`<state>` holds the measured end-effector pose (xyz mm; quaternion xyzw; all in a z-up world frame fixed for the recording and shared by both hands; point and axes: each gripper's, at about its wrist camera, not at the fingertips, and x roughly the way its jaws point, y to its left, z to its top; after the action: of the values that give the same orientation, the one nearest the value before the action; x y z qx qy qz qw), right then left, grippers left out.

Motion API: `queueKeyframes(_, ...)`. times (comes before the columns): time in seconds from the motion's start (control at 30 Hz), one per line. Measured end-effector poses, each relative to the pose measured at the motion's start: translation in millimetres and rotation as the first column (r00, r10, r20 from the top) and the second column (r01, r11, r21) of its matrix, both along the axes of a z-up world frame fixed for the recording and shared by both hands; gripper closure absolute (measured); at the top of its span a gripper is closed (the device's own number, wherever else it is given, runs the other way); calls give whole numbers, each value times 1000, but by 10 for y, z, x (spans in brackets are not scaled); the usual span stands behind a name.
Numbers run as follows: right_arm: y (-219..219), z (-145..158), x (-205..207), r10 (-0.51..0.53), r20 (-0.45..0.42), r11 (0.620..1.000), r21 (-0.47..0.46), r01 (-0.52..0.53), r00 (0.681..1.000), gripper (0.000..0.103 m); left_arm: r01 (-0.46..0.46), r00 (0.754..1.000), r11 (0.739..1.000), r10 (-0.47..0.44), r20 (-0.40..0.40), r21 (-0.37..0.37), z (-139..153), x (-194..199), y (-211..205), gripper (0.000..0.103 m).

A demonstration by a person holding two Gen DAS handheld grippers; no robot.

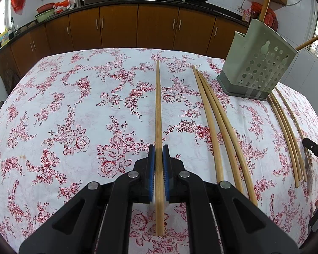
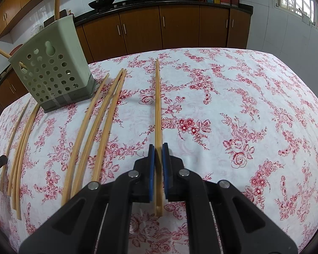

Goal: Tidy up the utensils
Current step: 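Close the left tool on a chopstick while the right tool grasps another chopstick, then lift both held chopsticks upright and carry them over the green holder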

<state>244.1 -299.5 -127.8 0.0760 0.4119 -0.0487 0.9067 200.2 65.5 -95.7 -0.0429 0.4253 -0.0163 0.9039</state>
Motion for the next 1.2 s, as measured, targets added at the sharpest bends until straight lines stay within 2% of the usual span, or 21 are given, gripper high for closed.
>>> queueKeyframes(0.37, 32, 13, -41, 10, -4, 1000, -23, -10, 1000, 94, 2, 1000, 1000, -2, -2, 1, 0, -22, -9, 95)
queueKeyframes(0.63, 70, 3, -209, 35, -5, 999, -23, -35, 999, 91, 12, 1000, 999, -11, -7, 41, -16, -216, -118, 95)
queueKeyframes(0.67, 66, 5, -212, 35, -4, 999, -22, -35, 999, 94, 13, 1000, 998, -13, -8, 54, -17, -223, -140, 95)
queueKeyframes(0.77, 25, 36, -262, 39, 2, 999, 8, -39, 999, 95, 18, 1000, 997, -17, -15, 78, -9, -225, -164, 95)
queueKeyframes(0.83, -13, 115, -342, 34, 37, 999, 3, -34, 999, 95, 19, 1000, 998, -17, -21, 68, 12, -238, -147, 95)
queueKeyframes(0.93, -73, 300, -454, 22, 101, 1000, -5, -22, 995, 95, 23, 1000, 997, -24, 15, 79, 147, -293, -124, 95)
queueKeyframes(1.2, -209, 820, -584, -7, 265, 1000, -4, 8, 964, 95, 25, 982, 998, -37, 184, 66, 732, -419, -71, 95)
